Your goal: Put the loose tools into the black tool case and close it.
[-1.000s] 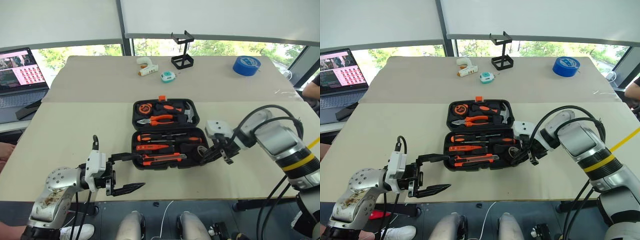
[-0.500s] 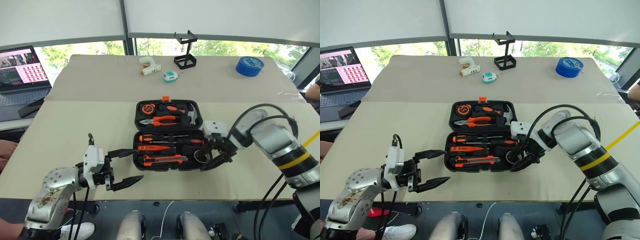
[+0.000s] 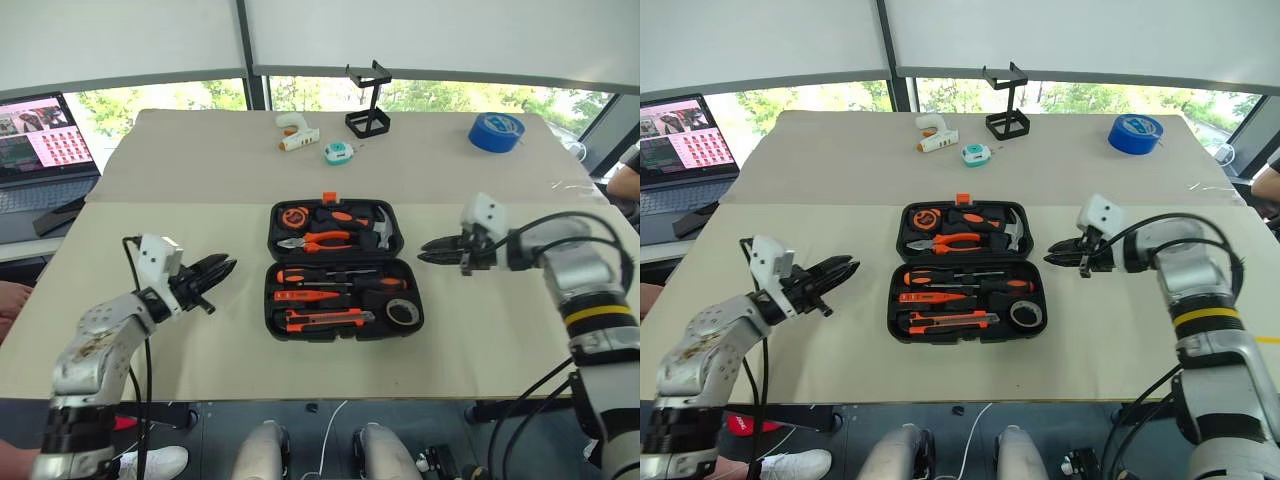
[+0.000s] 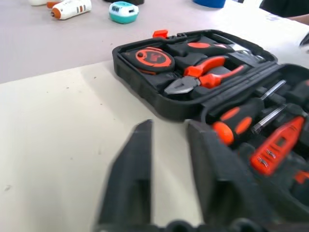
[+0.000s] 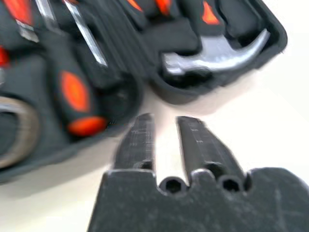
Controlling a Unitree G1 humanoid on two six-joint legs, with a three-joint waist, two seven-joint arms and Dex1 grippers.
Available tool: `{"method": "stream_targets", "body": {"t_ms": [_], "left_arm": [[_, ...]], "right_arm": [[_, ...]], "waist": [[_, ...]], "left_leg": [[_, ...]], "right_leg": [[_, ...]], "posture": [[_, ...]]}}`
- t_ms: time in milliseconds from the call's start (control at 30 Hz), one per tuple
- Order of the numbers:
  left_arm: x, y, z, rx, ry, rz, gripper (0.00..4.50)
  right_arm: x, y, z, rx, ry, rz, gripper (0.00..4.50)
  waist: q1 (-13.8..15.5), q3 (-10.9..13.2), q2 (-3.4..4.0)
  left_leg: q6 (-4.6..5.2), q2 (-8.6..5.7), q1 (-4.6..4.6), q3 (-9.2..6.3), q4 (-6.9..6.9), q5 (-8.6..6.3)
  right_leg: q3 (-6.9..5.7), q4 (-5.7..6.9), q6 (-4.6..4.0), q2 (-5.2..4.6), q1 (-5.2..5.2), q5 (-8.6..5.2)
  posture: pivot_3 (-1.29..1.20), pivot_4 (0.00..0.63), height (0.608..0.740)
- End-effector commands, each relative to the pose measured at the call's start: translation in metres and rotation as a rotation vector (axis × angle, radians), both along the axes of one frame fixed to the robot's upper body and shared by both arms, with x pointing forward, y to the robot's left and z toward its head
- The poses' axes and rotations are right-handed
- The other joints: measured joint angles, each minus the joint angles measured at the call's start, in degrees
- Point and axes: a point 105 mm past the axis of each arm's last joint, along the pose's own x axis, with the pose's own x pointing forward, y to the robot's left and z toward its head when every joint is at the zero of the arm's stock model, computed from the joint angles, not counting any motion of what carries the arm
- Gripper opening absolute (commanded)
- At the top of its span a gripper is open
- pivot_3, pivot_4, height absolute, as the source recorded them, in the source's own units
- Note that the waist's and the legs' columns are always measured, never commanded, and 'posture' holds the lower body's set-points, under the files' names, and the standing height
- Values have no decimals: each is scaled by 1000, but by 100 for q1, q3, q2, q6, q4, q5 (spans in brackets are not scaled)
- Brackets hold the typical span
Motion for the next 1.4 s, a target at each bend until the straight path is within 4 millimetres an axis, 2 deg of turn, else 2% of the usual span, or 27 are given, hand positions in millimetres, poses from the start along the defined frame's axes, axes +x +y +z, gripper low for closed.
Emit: {"method": "stream_targets", "body": {"t_ms": [33,133,333,533,733,833,1000,1067,1200,1400], "left_arm": [[10,-16,-3,38,15,-39,81],[15,-35,-11,65,44,-113,81],[15,-43,-17,102,56,-182,81],[-7,-47,-23,95,109,-271,81],[-18,-37,-26,89,142,-237,81],[-14,-28,-20,79,95,-178,81],[2,-20,10,-14,-21,-112,81],[7,-17,16,-5,-39,-101,81],[23,-11,6,95,-2,-42,81],[35,-31,-22,165,70,-88,81]], "right_arm": [[10,10,7,-17,-97,19,34],[9,25,-6,-9,-41,57,34],[-4,40,-10,31,29,151,34],[-16,38,-11,36,38,146,34],[-34,33,-17,57,78,128,34],[-36,29,-21,59,78,101,34],[-32,25,-20,54,62,79,34],[-30,25,-19,52,56,76,34],[-26,27,-18,53,42,74,34],[-19,39,-17,65,5,89,34]], "waist": [[-18,0,0],[-41,0,0],[-90,0,1],[-110,-1,2],[-111,-1,2],[-120,-1,2],[-111,-1,1],[-103,0,0],[-100,0,0],[-97,0,0]], "left_leg": [[0,0,0,3,0,0],[-4,0,1,10,0,2],[-5,1,4,12,-1,3],[-3,3,5,-9,-2,2],[-2,4,9,-13,-3,1],[0,4,12,-13,-4,0],[-1,2,16,-14,-2,1],[-1,1,16,-14,0,1],[-1,-1,14,-14,7,1],[-1,-3,7,-4,17,1]], "right_leg": [[0,1,0,0,0,0],[0,1,0,1,1,0],[0,4,0,1,3,0],[4,5,1,1,3,0],[6,7,1,1,4,0],[11,8,0,2,4,0],[13,14,-2,4,5,2],[12,14,-1,4,6,3],[13,13,2,3,9,5],[11,13,4,5,7,6]], "posture": [[0,150,740],[0,150,740],[0,150,740],[0,150,740],[0,150,740],[0,150,740],[0,150,740],[0,150,740],[0,150,740],[0,150,740]]}}
